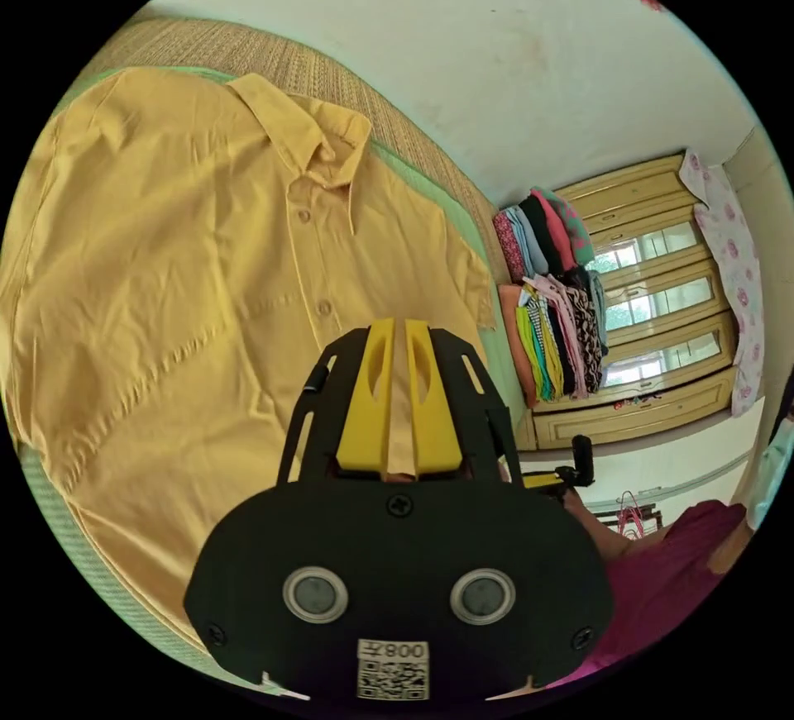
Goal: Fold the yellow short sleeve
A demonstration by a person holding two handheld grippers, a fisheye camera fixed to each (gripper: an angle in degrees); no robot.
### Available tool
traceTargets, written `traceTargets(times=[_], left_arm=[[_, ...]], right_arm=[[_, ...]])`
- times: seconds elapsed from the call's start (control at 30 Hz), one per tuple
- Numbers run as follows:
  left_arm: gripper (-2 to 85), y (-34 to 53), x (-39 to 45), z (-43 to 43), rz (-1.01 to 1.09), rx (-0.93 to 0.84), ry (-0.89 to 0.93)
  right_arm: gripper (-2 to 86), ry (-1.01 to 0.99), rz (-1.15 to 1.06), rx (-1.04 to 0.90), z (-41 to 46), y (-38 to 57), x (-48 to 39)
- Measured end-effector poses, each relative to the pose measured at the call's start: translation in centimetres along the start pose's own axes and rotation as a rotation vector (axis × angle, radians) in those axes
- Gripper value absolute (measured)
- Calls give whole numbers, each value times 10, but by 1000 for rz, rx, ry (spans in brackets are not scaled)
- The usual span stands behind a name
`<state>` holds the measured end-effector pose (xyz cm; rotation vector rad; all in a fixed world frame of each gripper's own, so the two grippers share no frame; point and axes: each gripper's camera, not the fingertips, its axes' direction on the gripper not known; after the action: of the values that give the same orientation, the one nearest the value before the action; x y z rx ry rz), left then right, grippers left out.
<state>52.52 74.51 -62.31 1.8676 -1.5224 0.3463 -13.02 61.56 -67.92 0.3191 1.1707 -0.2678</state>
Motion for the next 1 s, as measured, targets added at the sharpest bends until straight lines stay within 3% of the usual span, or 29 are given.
traceTargets(times=[0.2,0.33,0.57,0.7,0.87,1.0], left_arm=[[6,-81,-17,22,-10,15,-141],[4,-110,-28,23,-8,42,-221],[2,-142,-35,20,12,70,-244],[2,-157,-34,21,14,87,-266],[3,-166,-42,18,-7,102,-230],[3,-169,-47,12,2,97,-167]], right_arm=[[37,134,-220,96,22,-94,-52],[15,345,-318,100,65,-162,-82],[-2,513,-421,53,136,-210,-111],[-3,500,-445,57,150,-217,-115],[0,238,-474,111,138,-241,-114],[1,275,-463,156,140,-271,-116]])
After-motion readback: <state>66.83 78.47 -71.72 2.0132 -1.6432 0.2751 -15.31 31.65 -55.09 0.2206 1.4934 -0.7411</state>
